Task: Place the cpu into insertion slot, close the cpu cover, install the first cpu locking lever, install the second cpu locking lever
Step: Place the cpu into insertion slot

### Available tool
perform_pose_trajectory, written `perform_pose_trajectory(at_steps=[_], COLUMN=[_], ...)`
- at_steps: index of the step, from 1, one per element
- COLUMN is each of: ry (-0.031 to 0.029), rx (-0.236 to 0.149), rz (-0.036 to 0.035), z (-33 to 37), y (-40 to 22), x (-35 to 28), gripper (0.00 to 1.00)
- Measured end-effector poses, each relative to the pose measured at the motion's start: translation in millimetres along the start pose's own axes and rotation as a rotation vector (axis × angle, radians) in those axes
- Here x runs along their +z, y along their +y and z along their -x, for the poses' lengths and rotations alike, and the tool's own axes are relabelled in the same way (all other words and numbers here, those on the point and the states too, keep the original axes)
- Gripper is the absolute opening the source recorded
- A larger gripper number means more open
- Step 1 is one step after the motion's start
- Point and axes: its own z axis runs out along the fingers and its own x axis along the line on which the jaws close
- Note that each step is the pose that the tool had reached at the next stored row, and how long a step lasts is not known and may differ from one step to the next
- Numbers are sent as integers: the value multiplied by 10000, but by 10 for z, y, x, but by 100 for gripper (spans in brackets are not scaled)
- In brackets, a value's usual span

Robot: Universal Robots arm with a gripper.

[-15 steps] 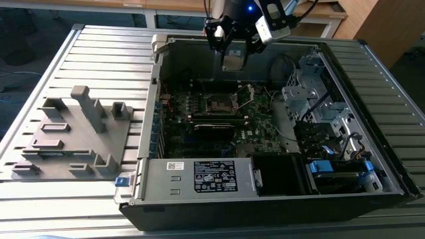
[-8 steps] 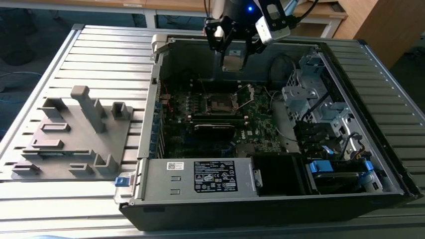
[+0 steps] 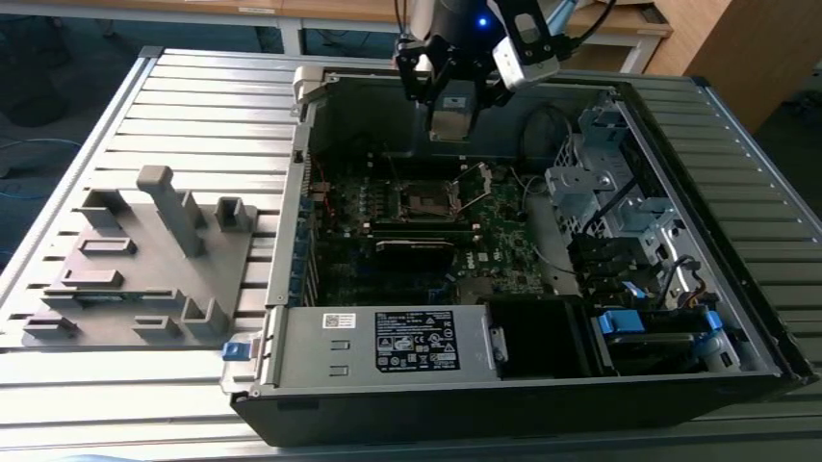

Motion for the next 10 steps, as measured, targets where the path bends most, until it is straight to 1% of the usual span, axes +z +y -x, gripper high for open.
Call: perform_pose_trajectory(at_steps=[10], ry=[-13], rx=[-1], rz=[0], z=[3], y=[-14], x=[153], gripper=[54])
